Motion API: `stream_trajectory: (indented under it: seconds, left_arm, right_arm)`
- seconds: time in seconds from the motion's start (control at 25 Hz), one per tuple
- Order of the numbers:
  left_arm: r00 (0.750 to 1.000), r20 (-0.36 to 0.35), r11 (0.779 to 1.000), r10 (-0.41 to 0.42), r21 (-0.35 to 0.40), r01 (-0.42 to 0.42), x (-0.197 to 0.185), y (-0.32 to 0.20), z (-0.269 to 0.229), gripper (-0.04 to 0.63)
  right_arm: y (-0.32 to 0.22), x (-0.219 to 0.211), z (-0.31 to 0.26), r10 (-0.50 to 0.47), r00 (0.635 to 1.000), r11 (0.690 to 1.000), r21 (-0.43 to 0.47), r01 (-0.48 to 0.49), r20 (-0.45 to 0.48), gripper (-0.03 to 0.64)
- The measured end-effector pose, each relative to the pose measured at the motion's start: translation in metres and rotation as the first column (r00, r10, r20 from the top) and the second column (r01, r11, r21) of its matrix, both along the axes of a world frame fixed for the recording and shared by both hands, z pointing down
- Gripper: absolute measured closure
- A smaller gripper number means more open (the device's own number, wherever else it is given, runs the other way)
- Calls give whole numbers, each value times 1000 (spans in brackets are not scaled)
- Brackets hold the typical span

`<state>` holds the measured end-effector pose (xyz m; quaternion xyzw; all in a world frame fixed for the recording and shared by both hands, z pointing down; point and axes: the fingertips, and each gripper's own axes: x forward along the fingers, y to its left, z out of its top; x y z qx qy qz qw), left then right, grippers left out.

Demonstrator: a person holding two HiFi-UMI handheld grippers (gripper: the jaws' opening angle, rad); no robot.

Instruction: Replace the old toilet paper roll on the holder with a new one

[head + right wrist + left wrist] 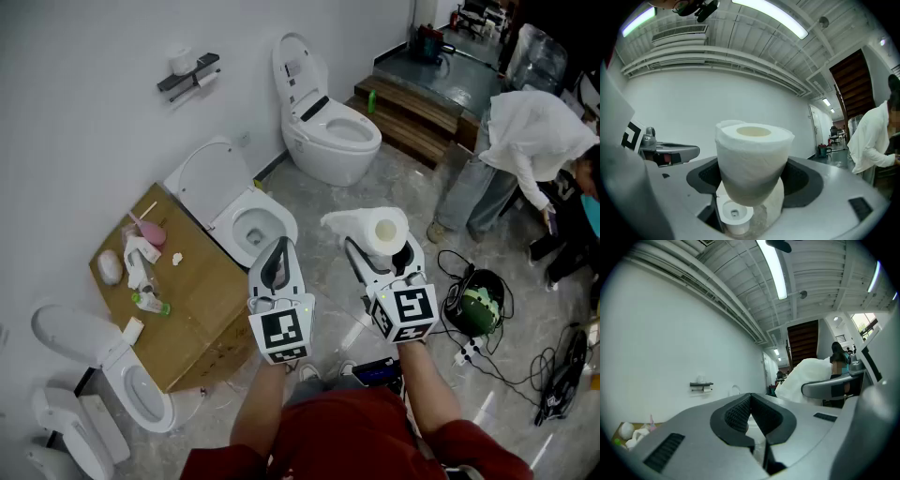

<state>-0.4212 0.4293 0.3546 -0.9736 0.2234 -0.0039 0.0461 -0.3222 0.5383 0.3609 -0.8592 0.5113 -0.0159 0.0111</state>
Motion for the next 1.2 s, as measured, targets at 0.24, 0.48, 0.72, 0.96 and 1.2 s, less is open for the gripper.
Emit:
stream_trajectory:
  seconds: [0.24, 0.48, 0.72, 0.96, 1.2]
  left_arm:
    - [1000, 4, 1000, -9, -12, 9, -6, -1, 6, 580]
    - [1000, -6, 1000, -15, 2, 15, -8, 5, 0, 580]
    - [1000, 1, 1000, -24, 12, 24, -7, 10, 2, 580]
    - [1000, 7, 999, -27, 27, 27, 5, 19, 0, 580]
    - [999, 11, 999, -47, 21, 47, 22, 30, 4, 580]
  right_arm:
    - [-3, -6, 3, -13, 1000, 1000, 5, 13, 10, 232]
    - [5, -4, 5, 1, 1000, 1000, -2, -1, 9, 232]
    - [8, -1, 10, -5, 1000, 1000, -2, 5, 22, 232]
    - [14, 9, 11, -15, 999, 1000, 12, 15, 32, 230]
    - [25, 29, 16, -36, 998, 999, 19, 35, 42, 230]
